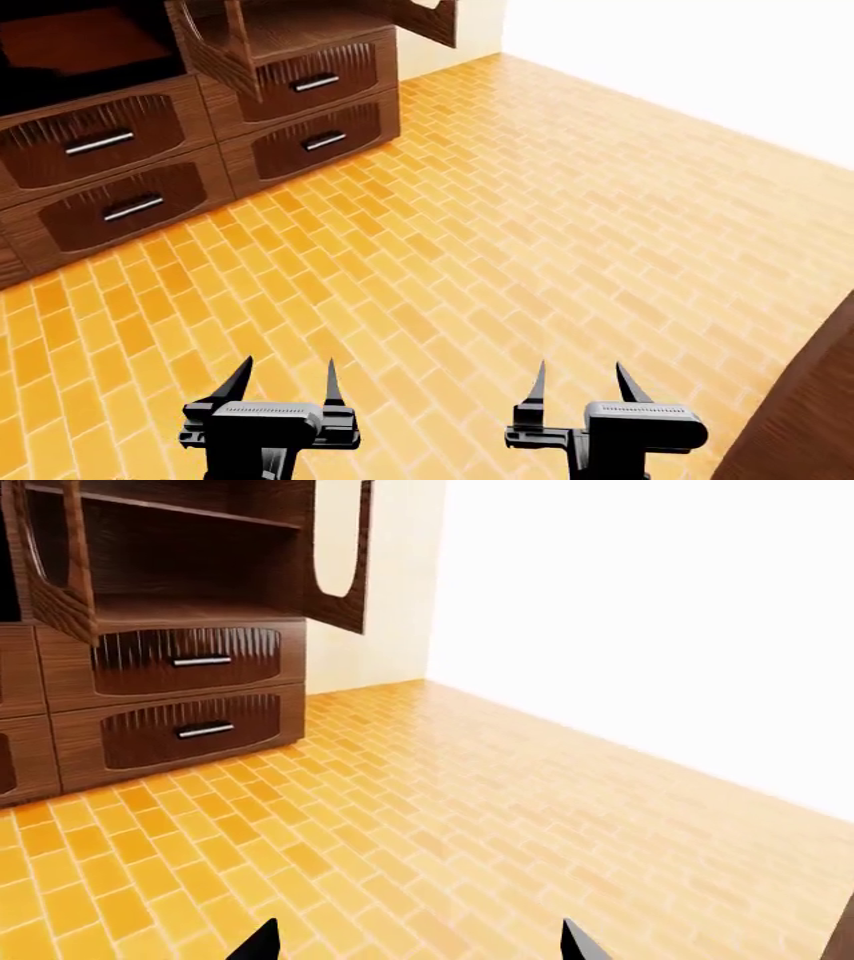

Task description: Pick the water bottle from the counter and place it in the cabinet.

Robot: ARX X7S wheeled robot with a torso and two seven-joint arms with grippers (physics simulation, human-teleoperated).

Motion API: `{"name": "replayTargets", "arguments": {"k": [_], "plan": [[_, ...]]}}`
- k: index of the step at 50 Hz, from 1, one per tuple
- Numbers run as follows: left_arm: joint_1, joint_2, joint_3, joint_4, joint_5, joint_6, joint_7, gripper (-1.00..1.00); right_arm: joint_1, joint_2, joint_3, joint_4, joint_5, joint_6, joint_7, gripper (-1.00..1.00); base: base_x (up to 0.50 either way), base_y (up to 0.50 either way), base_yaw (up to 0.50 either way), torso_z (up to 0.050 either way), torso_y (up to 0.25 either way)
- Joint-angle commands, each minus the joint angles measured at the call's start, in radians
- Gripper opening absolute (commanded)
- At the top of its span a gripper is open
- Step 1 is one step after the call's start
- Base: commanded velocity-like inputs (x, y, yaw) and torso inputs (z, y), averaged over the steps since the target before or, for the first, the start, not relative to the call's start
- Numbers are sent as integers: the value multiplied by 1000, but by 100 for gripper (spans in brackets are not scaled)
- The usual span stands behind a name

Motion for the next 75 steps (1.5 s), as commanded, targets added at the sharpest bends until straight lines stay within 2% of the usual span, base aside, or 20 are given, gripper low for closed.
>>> {"name": "replayTargets", "arguments": {"k": [1, 18, 38, 51, 75], "plan": [[-1, -4, 4, 0, -3, 3, -6, 100, 2, 2, -4, 4, 6, -4, 4, 100, -268, 227, -355, 0, 0], [-1, -10, 7, 3, -13, 6, -17, 100, 1, 6, -4, 1, 23, -4, 10, 100, -258, 237, -357, 0, 0], [-2, -19, 17, 7, -19, 6, -26, 100, 6, 9, -9, 11, 56, -4, 0, 100, -499, -12, 0, 0, 0], [-4, -23, 23, 7, -23, 7, -31, 100, 6, 12, -13, 13, 69, -12, -4, 100, -466, -169, 0, 0, 0], [-6, -30, 32, 5, -30, 11, -40, 100, 9, 25, -45, 1, 66, -12, -16, 100, -337, -370, 0, 0, 0]]}}
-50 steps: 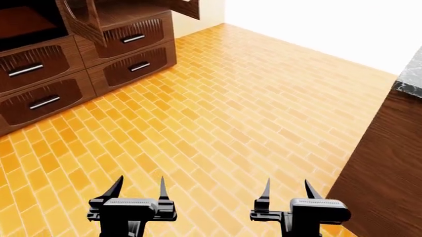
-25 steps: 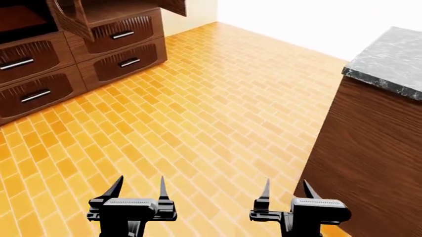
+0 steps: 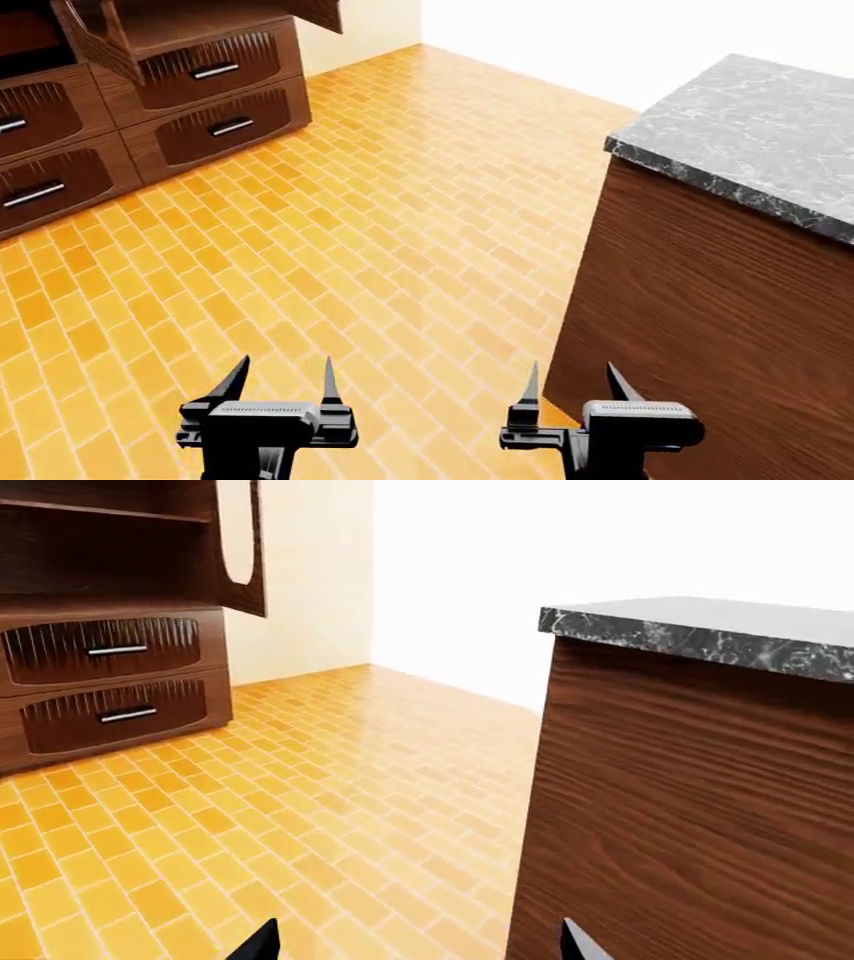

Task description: Pick the water bottle from the counter and place it in the cabinet.

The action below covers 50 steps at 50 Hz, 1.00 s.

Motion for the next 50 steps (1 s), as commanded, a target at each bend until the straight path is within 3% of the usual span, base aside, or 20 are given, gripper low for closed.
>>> {"name": "replayTargets", "arguments": {"k": [1, 23, 50], "plan": [[-1, -4, 5, 0, -3, 2, -4, 100, 1, 5, -13, -3, 0, -1, -3, 100, -314, -393, 0, 0, 0], [-4, -8, 10, -8, -23, 10, -2, 100, 5, 10, -19, 5, 15, -2, 3, 100, -312, -394, 0, 0, 0], [-4, -16, 17, -5, -30, 15, -14, 100, 5, 20, -28, -6, 9, -1, 26, 100, 0, 0, -500, 0, 0]]}}
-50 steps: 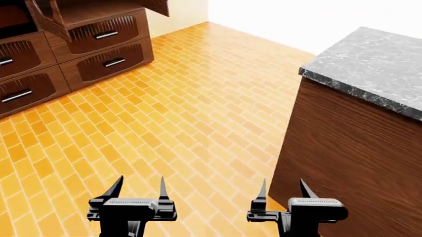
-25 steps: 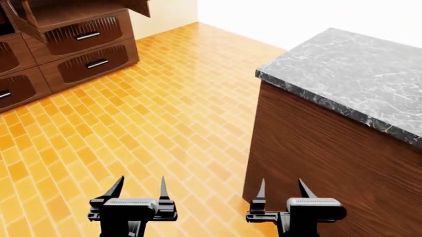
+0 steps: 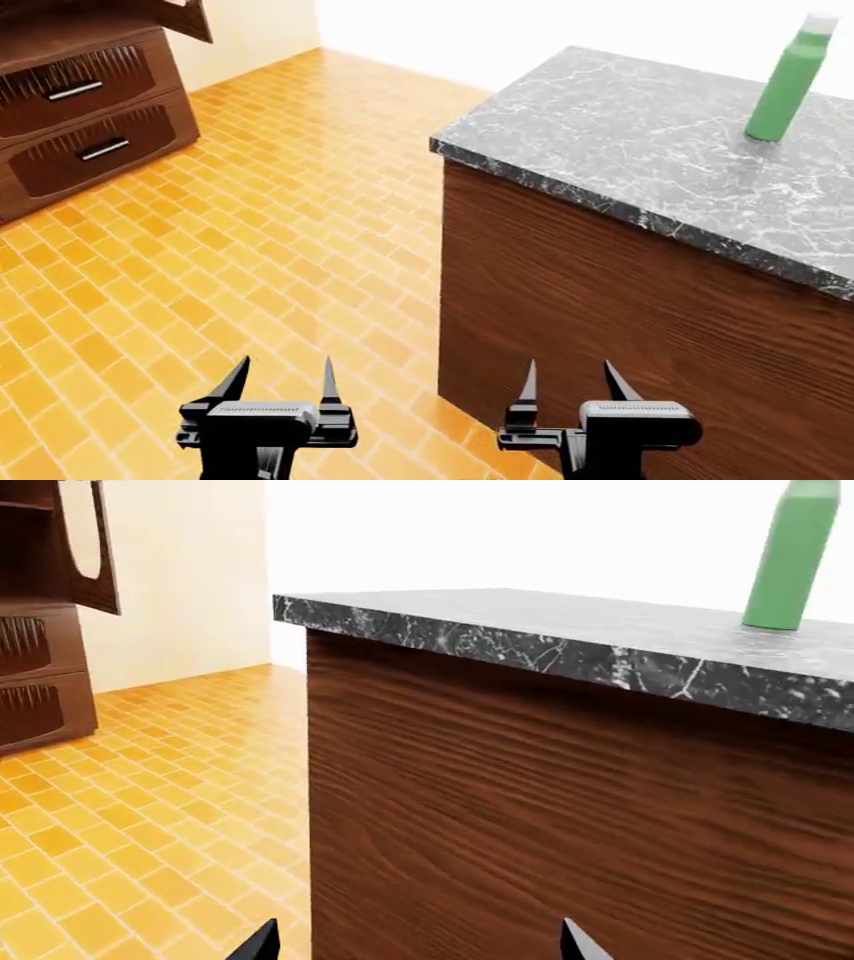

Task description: Pick the water bottle from the counter and place it in the cabinet.

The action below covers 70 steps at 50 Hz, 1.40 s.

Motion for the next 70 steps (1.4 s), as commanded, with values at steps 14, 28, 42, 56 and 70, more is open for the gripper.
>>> {"name": "replayTargets", "arguments": {"k": [14, 28, 42, 56, 70], "plan": [[0, -9, 9, 3, 0, -1, -12, 100, 3, 5, -4, 1, 8, 9, 17, 100, 0, 0, -500, 8, 19], [-5, -10, 15, -7, -9, -4, -11, 100, 8, 8, -10, 9, 11, 8, 20, 100, 0, 0, -500, 44, 115], [-40, -98, -5, 281, -79, -294, -69, 100, 40, 66, -39, -254, 40, 291, 26, 100, 0, 0, -500, 45, 111], [-233, -199, -129, 689, -361, -772, -203, 100, 153, 135, -10, -628, 195, 685, 31, 100, 0, 0, -500, 33, 85], [-350, -225, -256, 710, -527, -890, -250, 100, 333, 131, 32, -737, 325, 873, 12, 100, 0, 0, -500, 0, 0]]}}
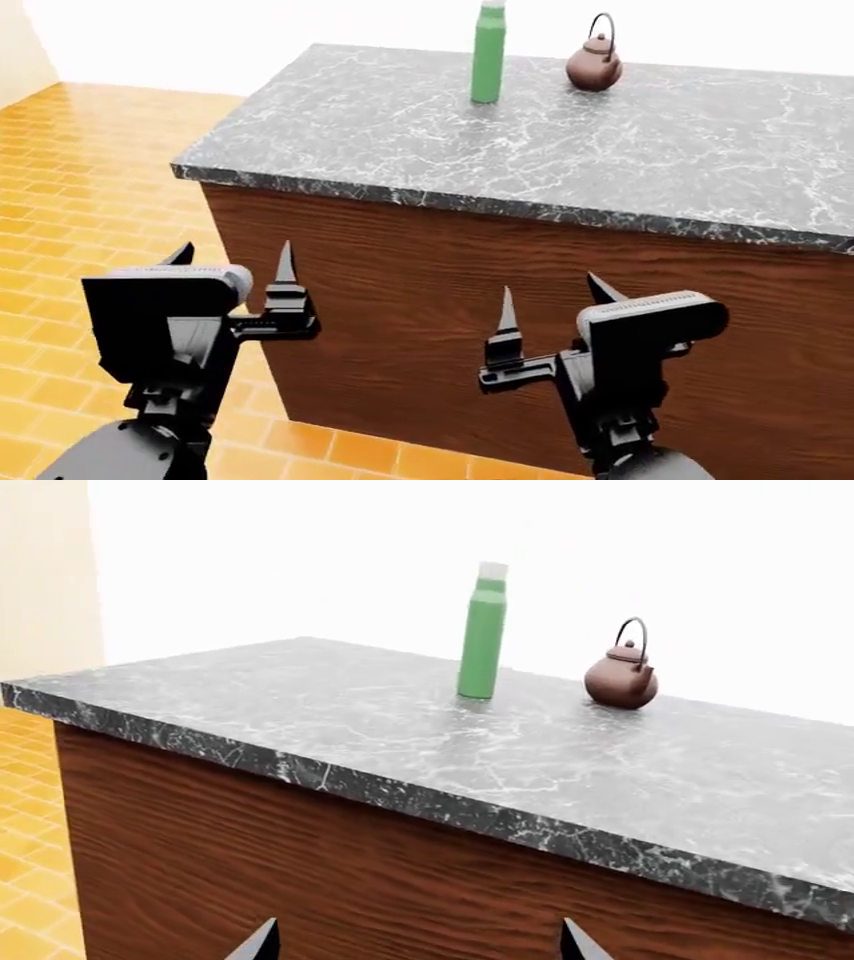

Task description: Pick the water bottle from the counter and place it in the cabinet.

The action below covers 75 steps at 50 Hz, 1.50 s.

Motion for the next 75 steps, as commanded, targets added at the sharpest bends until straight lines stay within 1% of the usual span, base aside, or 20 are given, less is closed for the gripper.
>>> {"name": "replayTargets", "arguments": {"k": [1, 6, 17, 21, 38, 42, 46, 51, 60, 66, 75], "plan": [[-88, -37, -101, 64, -132, -134, -49, 100, 141, -2, 38, -109, 110, 168, -13, 100, 0, 0, -500, 0, 0], [-95, -45, -110, 59, -137, -135, -50, 100, 188, -13, 47, -112, 137, 187, -20, 100, 22, -136, -477, 0, 0], [-101, -47, -103, 52, -136, -134, -49, 100, 208, -23, 45, -109, 153, 180, -27, 100, 24, -210, -448, 0, 0], [-105, -47, -107, 54, -143, -136, -52, 100, 211, -27, 52, -114, 168, 179, -29, 100, -184, -459, 0, 0, 0], [-102, -48, -114, 63, -164, -137, -59, 100, 229, -14, 20, -116, 141, 171, -20, 100, 89, -490, 0, 0, 0], [-121, -61, -128, 85, -193, -163, -76, 100, 233, -36, 70, -113, 201, 196, -12, 100, 88, -492, 0, 0, 0], [-160, -92, -143, 111, -229, -203, -89, 100, 274, -56, 131, -118, 298, 263, 0, 100, 62, -497, 0, 0, 0], [-223, -133, -183, 132, -361, -287, -107, 100, 341, -61, 186, -138, 420, 381, 29, 100, 90, -493, 0, 0, 3], [-284, -162, -219, 149, -484, -341, -143, 100, 484, -96, 239, -159, 606, 547, 102, 100, 136, -477, 0, 0, 0], [-294, -170, -220, 154, -496, -345, -146, 100, 525, -109, 253, -162, 662, 584, 133, 100, 193, -433, 0, 0, 2], [-295, -175, -218, 161, -504, -345, -150, 100, 526, -110, 257, -162, 681, 582, 148, 100, 148, -352, 0, 0, 1]]}}
